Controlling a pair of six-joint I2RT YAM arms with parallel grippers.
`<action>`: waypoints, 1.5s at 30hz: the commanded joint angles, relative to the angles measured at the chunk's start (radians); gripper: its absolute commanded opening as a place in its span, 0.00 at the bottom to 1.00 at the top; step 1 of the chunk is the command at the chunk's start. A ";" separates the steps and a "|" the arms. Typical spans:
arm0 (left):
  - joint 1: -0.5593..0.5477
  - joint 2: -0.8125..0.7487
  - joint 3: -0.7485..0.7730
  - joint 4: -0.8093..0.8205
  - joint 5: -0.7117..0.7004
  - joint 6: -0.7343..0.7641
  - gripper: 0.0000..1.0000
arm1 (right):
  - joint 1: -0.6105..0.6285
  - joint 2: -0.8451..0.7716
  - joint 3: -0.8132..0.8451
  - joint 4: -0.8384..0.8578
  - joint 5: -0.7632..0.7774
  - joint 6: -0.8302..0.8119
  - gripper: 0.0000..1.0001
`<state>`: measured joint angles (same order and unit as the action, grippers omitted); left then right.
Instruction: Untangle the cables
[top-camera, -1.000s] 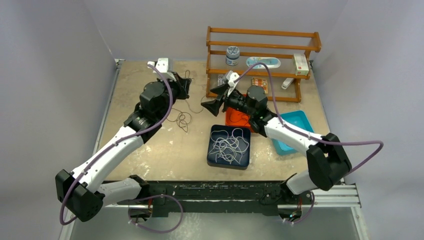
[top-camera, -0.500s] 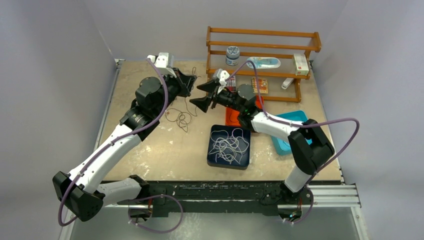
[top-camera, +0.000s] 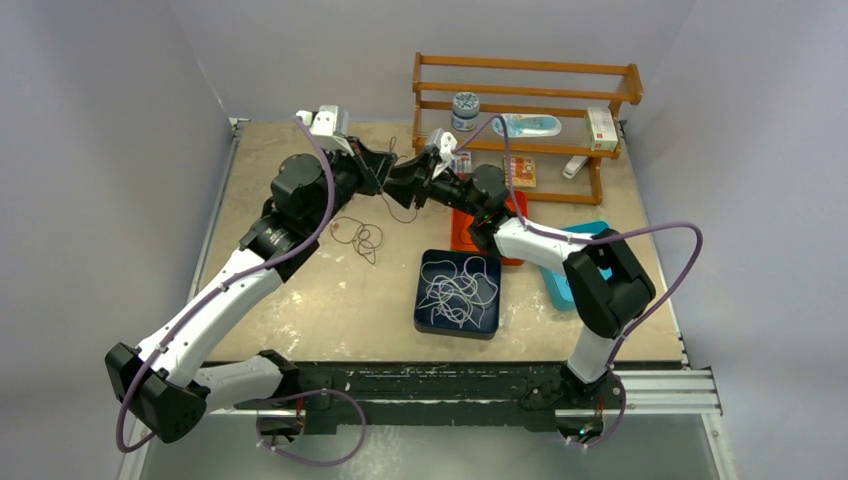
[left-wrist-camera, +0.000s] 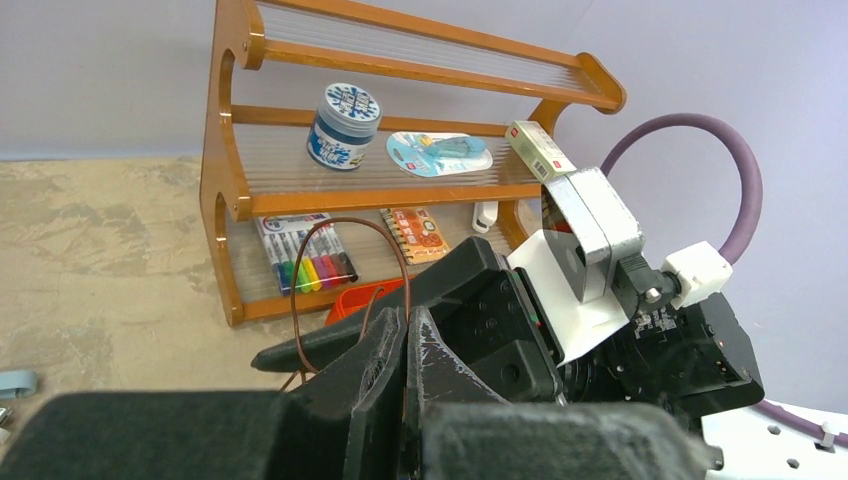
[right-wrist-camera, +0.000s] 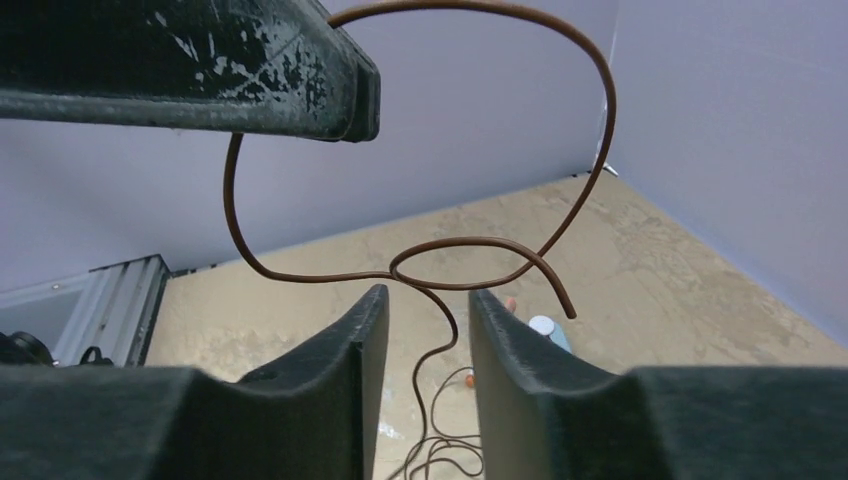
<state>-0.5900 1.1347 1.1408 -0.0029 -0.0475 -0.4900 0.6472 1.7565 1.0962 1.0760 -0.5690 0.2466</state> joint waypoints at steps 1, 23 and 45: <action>0.004 -0.032 0.023 0.045 0.014 -0.014 0.00 | 0.002 -0.013 0.034 0.086 -0.007 0.031 0.32; 0.006 -0.096 -0.024 0.012 -0.139 0.001 0.19 | -0.015 -0.205 -0.069 -0.095 0.173 0.020 0.00; 0.017 -0.070 -0.025 -0.061 -0.224 0.038 0.54 | -0.053 -0.452 -0.117 -0.505 0.614 -0.128 0.00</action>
<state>-0.5797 1.0531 1.1046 -0.0792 -0.2794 -0.4694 0.6003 1.3449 0.9863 0.6373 -0.0708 0.1780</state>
